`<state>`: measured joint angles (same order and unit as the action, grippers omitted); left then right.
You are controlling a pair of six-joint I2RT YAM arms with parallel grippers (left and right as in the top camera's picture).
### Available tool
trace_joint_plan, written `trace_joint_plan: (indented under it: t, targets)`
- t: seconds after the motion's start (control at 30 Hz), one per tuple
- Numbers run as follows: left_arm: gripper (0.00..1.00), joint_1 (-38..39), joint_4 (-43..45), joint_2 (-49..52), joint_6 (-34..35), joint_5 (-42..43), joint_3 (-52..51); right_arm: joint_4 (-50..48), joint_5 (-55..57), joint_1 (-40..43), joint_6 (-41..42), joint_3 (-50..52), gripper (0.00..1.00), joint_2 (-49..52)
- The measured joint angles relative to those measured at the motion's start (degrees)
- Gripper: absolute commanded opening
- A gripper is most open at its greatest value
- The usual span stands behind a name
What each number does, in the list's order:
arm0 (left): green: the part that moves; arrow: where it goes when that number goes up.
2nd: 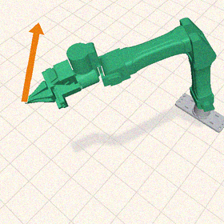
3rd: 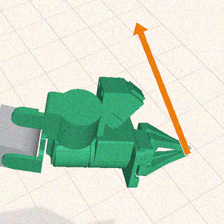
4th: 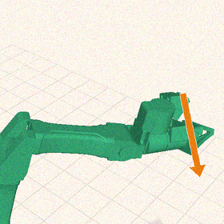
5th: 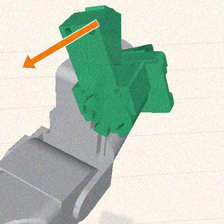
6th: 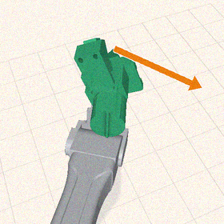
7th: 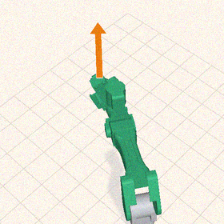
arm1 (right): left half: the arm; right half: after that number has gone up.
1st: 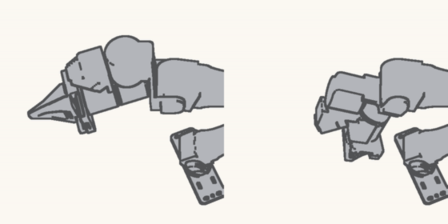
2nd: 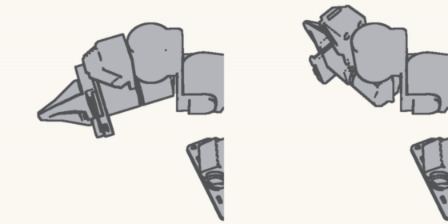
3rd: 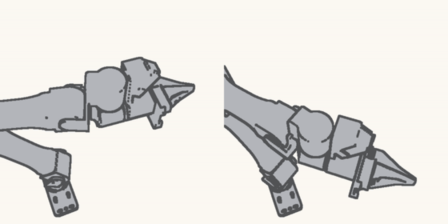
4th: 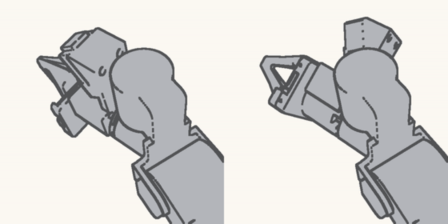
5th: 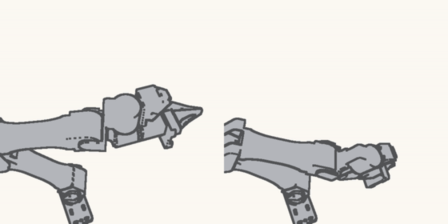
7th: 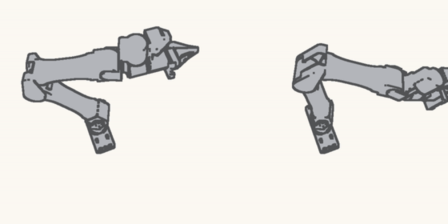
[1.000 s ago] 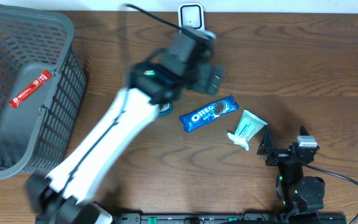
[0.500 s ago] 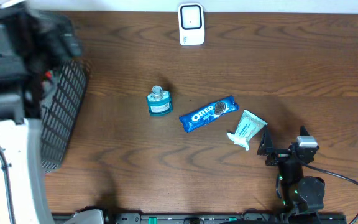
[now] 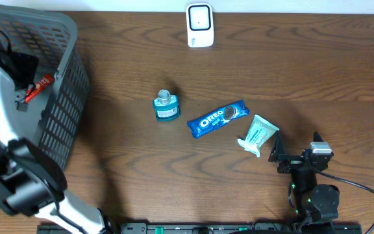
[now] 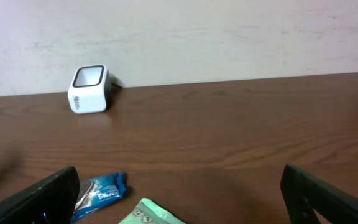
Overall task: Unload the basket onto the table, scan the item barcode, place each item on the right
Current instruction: 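Return the left gripper into the basket and grasp the red Nescafe stick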
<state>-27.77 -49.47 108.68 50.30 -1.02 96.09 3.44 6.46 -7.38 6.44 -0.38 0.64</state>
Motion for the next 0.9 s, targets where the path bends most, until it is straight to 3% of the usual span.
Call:
trace_joint_plan:
  t: [0.37,0.9]
  targets:
    - [0.98,0.0,6.3,7.8,11.5,-9.0,-0.1,0.0,0.0,0.0,0.0,0.0,0.99,0.0]
    - [0.98,0.0,11.0,14.2,14.2,-11.9,-0.1,0.0,0.0,0.0,0.0,0.0,0.99,0.0]
